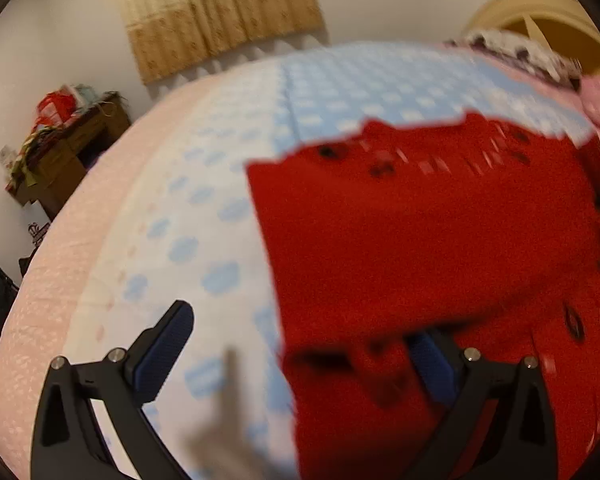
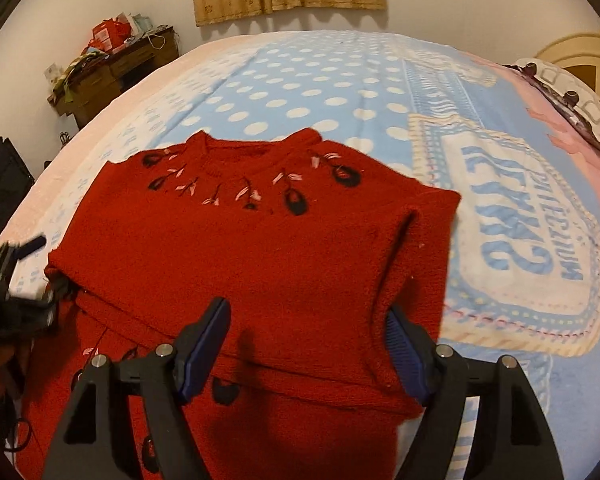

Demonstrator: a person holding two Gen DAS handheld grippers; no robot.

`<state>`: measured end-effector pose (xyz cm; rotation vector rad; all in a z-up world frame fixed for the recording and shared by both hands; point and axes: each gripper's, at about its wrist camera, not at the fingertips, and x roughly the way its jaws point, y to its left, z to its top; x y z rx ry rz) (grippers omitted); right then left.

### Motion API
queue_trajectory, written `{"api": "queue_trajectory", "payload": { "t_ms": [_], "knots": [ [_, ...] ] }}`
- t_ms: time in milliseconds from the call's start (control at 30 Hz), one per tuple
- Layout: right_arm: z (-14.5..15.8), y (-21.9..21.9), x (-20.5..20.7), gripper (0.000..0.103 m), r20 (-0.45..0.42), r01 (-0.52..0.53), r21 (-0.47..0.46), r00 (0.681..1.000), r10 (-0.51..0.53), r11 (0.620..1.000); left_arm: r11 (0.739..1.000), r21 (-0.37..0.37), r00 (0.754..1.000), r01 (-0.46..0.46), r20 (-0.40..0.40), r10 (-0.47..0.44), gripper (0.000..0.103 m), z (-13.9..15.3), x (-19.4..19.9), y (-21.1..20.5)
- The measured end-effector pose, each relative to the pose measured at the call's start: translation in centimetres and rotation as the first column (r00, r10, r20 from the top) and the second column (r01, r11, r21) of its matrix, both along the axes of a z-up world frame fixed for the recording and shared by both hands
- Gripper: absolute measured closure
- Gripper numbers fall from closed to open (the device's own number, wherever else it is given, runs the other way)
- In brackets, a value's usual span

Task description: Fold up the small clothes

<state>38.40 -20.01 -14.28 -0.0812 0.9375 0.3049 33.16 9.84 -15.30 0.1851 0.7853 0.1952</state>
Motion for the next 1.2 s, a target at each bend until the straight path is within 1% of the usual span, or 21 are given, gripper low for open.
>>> {"api": "queue_trajectory", "payload": {
  "t_ms": [33, 67, 100, 133, 200, 267, 333, 433, 500, 567, 633, 700, 800, 900, 967, 1000, 1067, 1100, 1133, 1167, 1200],
  "knots": [
    [-0.1, 0.2, -0.1, 0.027, 0.002, -0.005, -0.002, 1.000, 0.005, 1.000, 0.999, 0.041, 1.000, -0.028, 0.014, 0.028, 0.000, 0.0, 0.6, 0.5],
    [-0.2, 0.4, -0.1, 0.027, 0.002, -0.007, -0.003, 1.000, 0.008, 1.000, 0.997, 0.061, 0.999, -0.049, -0.005, 0.050, 0.000, -0.3, 1.2, 0.9],
    [-0.3, 0.4, -0.1, 0.027, 0.002, -0.009, -0.004, 1.000, 0.009, 1.000, 0.997, 0.043, 0.998, -0.060, -0.028, 0.061, 0.000, -0.6, 1.5, 1.6],
    [-0.4, 0.5, -0.2, 0.027, 0.003, -0.010, -0.005, 1.000, 0.010, 1.000, 0.997, -0.017, 0.997, -0.078, -0.022, 0.078, 0.000, -0.6, 1.2, 3.0],
    [-0.6, 0.5, -0.2, 0.027, 0.002, -0.011, -0.009, 1.000, 0.011, 1.000, 0.991, -0.082, 0.994, -0.107, -0.033, 0.105, 0.000, -0.8, 0.6, 4.5],
    [-0.8, 0.3, -0.2, 0.027, 0.001, -0.011, -0.009, 1.000, 0.011, 1.000, 0.981, -0.160, 0.993, -0.110, -0.054, 0.103, 0.000, -1.2, -0.3, 6.2],
    [-1.1, -0.1, -0.2, 0.027, -0.001, -0.004, -0.011, 1.000, 0.004, 1.000, 0.965, -0.238, 0.993, -0.111, -0.071, 0.097, 0.000, -1.4, -1.1, 7.5],
    [-1.4, -0.9, -0.3, 0.027, -0.008, 0.008, -0.004, 1.000, -0.008, 1.000, 0.962, -0.252, 0.993, -0.109, -0.075, 0.093, 0.000, -1.1, -1.9, 7.3],
    [-1.3, -1.5, -0.5, 0.027, -0.008, 0.010, 0.018, 1.000, -0.010, 1.000, 0.967, -0.240, 0.995, -0.085, -0.064, 0.071, 0.000, -0.5, -2.9, 6.6],
    [-0.6, -2.8, -1.0, 0.027, -0.002, 0.023, 0.054, 1.000, -0.023, 0.998, 0.976, -0.206, 0.997, -0.066, -0.046, 0.058, 0.000, 0.3, -4.5, 5.7],
    [0.1, -4.2, -1.3, 0.027, 0.008, 0.044, 0.062, 0.999, -0.045, 0.997, 0.987, -0.153, 0.998, -0.054, -0.035, 0.049, 0.000, 1.2, -6.3, 5.3],
    [0.6, -5.3, -1.6, 0.027, 0.021, 0.065, 0.051, 0.998, -0.066, 0.997, 0.990, -0.133, 0.999, -0.046, -0.011, 0.045, 0.000, 2.1, -7.0, 5.4],
    [1.4, -7.1, -1.6, 0.027, 0.040, 0.103, 0.056, 0.994, -0.106, 0.993, 0.989, -0.139, 0.999, -0.045, 0.025, 0.048, 0.000, 3.7, -6.2, 5.8],
    [1.6, -7.0, -1.2, 0.027, 0.037, 0.087, 0.089, 0.995, -0.090, 0.992, 0.989, -0.144, 0.997, -0.040, 0.056, 0.049, 0.000, 4.9, -3.9, 5.2],
    [1.5, -5.7, -1.1, 0.027, 0.040, 0.039, 0.110, 0.998, -0.044, 0.993, 0.990, -0.139, 0.997, -0.018, 0.066, 0.027, 0.000, 4.7, -2.7, 4.4],
    [1.4, -4.9, -1.1, 0.027, 0.040, 0.009, 0.122, 0.999, -0.014, 0.992, 0.993, -0.118, 0.998, -0.015, 0.060, 0.022, 0.000, 4.2, -1.5, 3.9],
    [0.9, -3.3, -0.9, 0.027, 0.028, -0.045, 0.147, 0.999, 0.041, 0.988, 0.996, -0.086, 0.999, -0.016, 0.047, 0.020, 0.000, 3.2, -0.6, 3.2],
    [0.5, -2.7, -0.8, 0.027, 0.020, -0.059, 0.148, 0.998, 0.057, 0.987, 0.998, -0.068, 1.000, -0.011, 0.026, 0.013, 0.000, 2.4, 0.1, 3.0],
    [0.0, -2.2, -0.5, 0.027, 0.005, -0.068, 0.145, 0.998, 0.068, 0.987, 0.999, -0.022, 0.999, -0.036, -0.010, 0.036, 0.000, 1.1, 1.1, 3.0],
    [-0.7, -1.8, -0.2, 0.027, -0.024, -0.069, 0.135, 0.997, 0.073, 0.988, 0.999, 0.002, 0.998, -0.052, -0.025, 0.052, 0.000, 0.5, 1.2, 3.1],
    [-1.6, -1.7, 0.2, 0.027, -0.052, -0.057, 0.116, 0.997, 0.064, 0.992, 0.998, 0.007, 0.997, -0.058, -0.049, 0.059, 0.000, -0.4, 1.4, 3.4]
  ]
}}
